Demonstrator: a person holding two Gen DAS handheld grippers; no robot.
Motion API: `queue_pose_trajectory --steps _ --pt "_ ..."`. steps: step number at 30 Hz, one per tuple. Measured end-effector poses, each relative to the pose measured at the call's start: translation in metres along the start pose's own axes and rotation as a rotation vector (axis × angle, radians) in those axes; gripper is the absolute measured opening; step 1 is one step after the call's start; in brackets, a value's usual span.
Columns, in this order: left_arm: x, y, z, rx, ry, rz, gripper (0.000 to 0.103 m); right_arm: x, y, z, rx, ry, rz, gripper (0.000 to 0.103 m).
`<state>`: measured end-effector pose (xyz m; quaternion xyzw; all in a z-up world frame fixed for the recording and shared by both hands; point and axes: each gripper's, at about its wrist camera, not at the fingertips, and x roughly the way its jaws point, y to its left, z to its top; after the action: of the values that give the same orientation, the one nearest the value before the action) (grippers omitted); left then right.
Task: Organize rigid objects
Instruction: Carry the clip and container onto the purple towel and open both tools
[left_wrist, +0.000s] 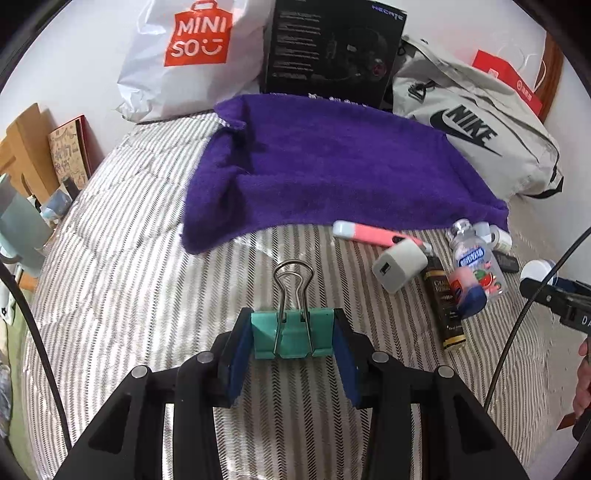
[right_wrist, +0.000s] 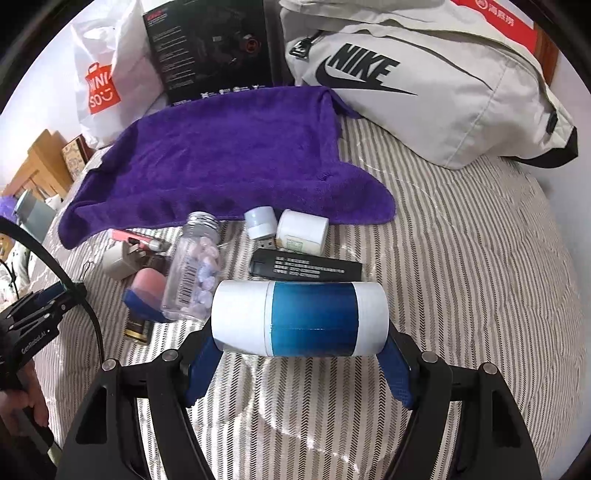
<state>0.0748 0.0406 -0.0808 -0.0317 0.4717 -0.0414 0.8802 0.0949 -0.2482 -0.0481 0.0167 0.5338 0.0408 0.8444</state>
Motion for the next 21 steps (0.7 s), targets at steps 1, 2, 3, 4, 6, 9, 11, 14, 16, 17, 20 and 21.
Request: queue_pose_trajectory --steps 1,2,3,4,6,9,11,14,16,17,20,21 --pt "-0.002 0.001 0.002 -0.007 -0.003 -0.003 0.039 -0.001 0.001 0.001 -0.006 -0.001 0.01 0.075" --pt "-0.003 0.002 0.003 -0.011 -0.003 -0.007 0.039 -0.001 0.002 0.002 -0.01 -0.001 0.012 0.075" --pt "-0.005 0.003 0.004 -0.016 -0.007 -0.012 0.039 -0.002 0.002 0.003 -0.015 -0.003 0.015 0.075" --pt "-0.007 0.004 0.006 -0.019 -0.011 -0.014 0.039 -0.003 0.003 0.004 -0.019 -0.005 0.017 0.075" --pt "-0.011 0.004 0.011 -0.024 -0.017 -0.013 0.039 -0.005 0.005 0.008 -0.024 -0.011 0.028 0.075" --pt "-0.017 0.002 0.021 -0.014 -0.031 -0.012 0.039 -0.008 0.005 0.017 -0.025 -0.021 0.048 0.075" --pt "-0.022 0.001 0.03 -0.009 -0.045 -0.015 0.039 -0.011 0.005 0.025 -0.029 -0.035 0.054 0.075" --pt "-0.028 -0.002 0.047 0.007 -0.07 -0.016 0.039 -0.016 0.007 0.041 -0.044 -0.058 0.054 0.075" --pt "-0.029 -0.005 0.058 0.013 -0.082 -0.017 0.039 -0.018 0.008 0.051 -0.053 -0.072 0.053 0.075" --pt "-0.029 -0.007 0.065 0.02 -0.088 -0.015 0.039 -0.019 0.009 0.059 -0.058 -0.082 0.055 0.075" --pt "-0.027 -0.013 0.086 0.039 -0.103 -0.007 0.039 -0.02 0.01 0.077 -0.067 -0.099 0.058 0.075" --pt "-0.026 -0.015 0.092 0.045 -0.107 -0.004 0.039 -0.02 0.009 0.081 -0.07 -0.102 0.059 0.075"
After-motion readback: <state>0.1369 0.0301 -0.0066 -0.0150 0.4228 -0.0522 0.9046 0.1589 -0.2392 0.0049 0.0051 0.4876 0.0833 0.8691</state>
